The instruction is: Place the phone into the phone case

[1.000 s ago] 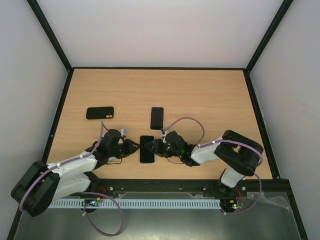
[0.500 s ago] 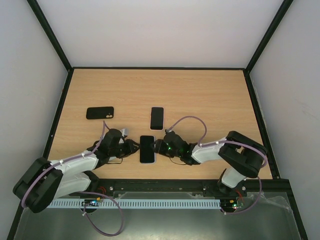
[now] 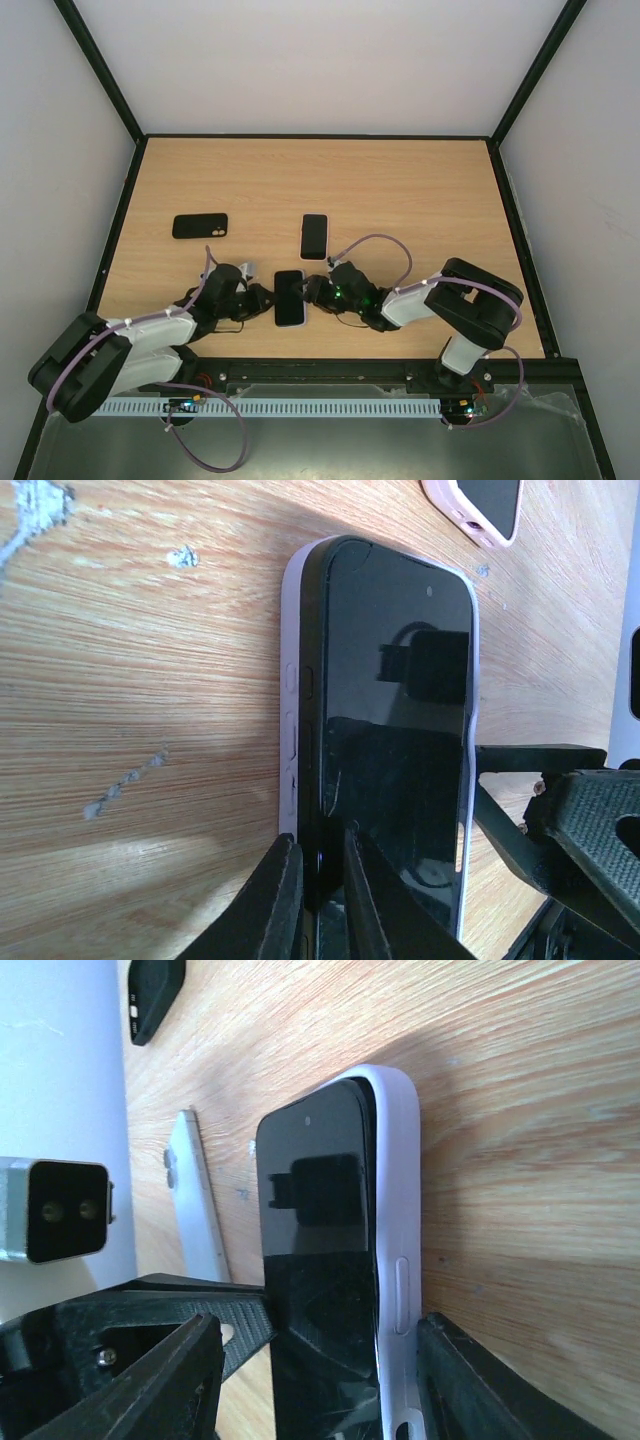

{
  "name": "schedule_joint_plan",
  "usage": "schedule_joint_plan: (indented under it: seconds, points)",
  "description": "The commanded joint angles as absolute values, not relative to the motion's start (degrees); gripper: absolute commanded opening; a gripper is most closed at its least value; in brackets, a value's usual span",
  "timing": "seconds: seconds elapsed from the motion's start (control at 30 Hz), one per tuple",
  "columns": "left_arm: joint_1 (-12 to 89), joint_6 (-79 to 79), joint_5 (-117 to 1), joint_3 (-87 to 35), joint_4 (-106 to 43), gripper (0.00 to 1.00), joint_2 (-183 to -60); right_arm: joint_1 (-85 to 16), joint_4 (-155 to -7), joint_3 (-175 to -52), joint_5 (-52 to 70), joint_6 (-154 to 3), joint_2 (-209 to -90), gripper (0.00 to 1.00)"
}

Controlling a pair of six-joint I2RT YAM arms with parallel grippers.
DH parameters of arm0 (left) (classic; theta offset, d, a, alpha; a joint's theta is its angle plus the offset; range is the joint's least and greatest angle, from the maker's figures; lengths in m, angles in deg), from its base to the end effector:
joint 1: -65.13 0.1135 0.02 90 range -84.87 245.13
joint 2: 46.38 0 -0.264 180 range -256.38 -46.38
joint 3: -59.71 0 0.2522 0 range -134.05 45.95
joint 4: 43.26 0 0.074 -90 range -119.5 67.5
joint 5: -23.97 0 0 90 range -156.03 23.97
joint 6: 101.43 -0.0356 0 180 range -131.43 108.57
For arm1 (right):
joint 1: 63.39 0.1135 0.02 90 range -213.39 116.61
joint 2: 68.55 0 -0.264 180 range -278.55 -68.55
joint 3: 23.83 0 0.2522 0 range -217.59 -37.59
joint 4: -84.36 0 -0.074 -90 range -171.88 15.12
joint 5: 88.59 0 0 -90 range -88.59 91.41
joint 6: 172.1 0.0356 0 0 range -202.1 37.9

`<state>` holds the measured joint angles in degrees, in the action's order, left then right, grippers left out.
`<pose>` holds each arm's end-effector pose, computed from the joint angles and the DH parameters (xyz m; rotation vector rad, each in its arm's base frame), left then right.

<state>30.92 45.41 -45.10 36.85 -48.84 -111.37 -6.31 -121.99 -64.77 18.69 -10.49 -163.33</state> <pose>0.1430 -0.1126 0.1197 -0.2587 2.4601 -1.2036 0.1469 0.2463 0.1231 0.0871 2.4983 1.5256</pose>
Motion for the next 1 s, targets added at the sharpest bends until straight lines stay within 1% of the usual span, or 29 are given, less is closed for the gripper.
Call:
schedule_joint_plan:
  seconds: [0.0,0.2,0.3,0.5,0.6,0.7,0.8,0.97]
  points:
    - [30.64,45.17,-44.17,38.05,-50.04,0.12,-110.58,-5.99,-134.75,-64.01,22.43,-6.32,-163.39,0.53]
    - [30.62,45.17,-44.47,38.47,-49.55,0.14,-109.04,-5.85,-136.47,-63.94,23.79,-4.22,-165.65,0.54]
    - [30.62,45.48,-44.79,38.76,-49.07,0.14,-108.00,-5.81,-140.72,-63.10,25.74,-2.61,-167.87,0.57]
    - [30.61,46.02,-44.74,38.93,-48.59,0.16,-106.47,-5.76,-144.60,-62.91,27.20,-2.13,-170.23,0.52]
    - [30.65,45.60,-45.02,38.83,-47.82,0.16,-106.26,-5.80,-149.78,-62.75,29.24,0.11,-171.76,0.52]
    - [30.66,45.03,-45.24,38.22,-46.41,0.15,-106.04,-5.79,-158.24,-61.33,30.54,4.03,-173.58,0.53]
    - [30.67,44.80,-45.62,37.56,-45.01,0.16,-105.38,-5.96,-164.93,-59.66,30.65,5.90,-174.82,0.56]
    - [30.67,45.43,-45.14,37.85,-45.76,0.20,-104.75,-6.08,-169.50,-58.57,30.62,7.13,-175.53,0.57]
